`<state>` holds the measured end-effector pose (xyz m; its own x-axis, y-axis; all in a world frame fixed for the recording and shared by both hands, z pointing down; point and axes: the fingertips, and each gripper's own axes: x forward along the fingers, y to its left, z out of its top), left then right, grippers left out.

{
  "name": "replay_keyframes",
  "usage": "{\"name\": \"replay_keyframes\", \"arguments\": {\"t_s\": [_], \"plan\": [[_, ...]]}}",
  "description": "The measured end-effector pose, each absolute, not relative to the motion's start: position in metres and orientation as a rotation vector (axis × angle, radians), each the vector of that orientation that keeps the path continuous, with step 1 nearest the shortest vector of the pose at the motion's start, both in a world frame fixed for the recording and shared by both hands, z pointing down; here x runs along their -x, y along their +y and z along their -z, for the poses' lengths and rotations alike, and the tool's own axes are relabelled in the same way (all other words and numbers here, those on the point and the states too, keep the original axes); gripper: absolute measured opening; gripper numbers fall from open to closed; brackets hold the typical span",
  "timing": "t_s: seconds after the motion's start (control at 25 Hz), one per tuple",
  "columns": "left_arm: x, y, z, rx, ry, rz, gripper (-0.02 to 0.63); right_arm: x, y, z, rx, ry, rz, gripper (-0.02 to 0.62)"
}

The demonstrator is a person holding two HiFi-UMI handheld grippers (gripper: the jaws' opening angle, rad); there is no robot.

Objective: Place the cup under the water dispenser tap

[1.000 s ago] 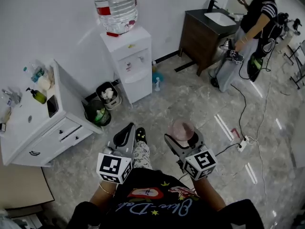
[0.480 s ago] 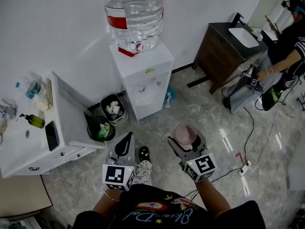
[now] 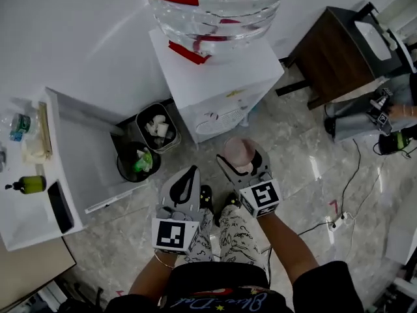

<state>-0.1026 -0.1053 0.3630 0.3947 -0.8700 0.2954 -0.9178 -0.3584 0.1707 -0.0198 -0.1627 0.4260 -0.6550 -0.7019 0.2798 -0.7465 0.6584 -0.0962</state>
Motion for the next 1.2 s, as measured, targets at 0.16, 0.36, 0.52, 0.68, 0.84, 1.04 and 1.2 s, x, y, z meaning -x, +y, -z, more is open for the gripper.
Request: {"name": "replay_keyframes", "arguments": {"t_s": [0.16,0.36,0.52,0.68,0.84,1.04,1.2], "plan": [[0.109,-0.128,-0.427,-2.272,-1.588,-0.228,-0.005,0.032,-0.196,-0.523,-1.108,-2.578,-0.362,0.336],[0.107,-0.143,-0.509,-2.258,-1.612,-0.315,-0.005,0.039,-0.226,-0.619,-1.128,-2.526,-0.469,0.336],[0.110,-0.146,-0.552,-2.162,-1.618,-0.345,-0.005,0.046,-0.251,-0.655,-1.173,-2.526,-0.531,0.336],[0.114,-0.137,-0.564,-2.083,-1.611,-0.315,-0.005,0.060,-0.267,-0.671,-1.194,-2.538,-0.510,0.336],[0.116,-0.130,-0.567,-2.068,-1.590,-0.342,-0.005,0.074,-0.271,-0.685,-1.143,-2.527,-0.424,0.336],[0.115,-0.134,-0.564,-2.081,-1.572,-0.350,-0.005,0.074,-0.274,-0.693,-1.079,-2.524,-0.349,0.336],[0.114,-0.134,-0.559,-2.079,-1.562,-0.328,-0.005,0.078,-0.271,-0.695,-0.996,-2.533,-0.358,0.336]]}}
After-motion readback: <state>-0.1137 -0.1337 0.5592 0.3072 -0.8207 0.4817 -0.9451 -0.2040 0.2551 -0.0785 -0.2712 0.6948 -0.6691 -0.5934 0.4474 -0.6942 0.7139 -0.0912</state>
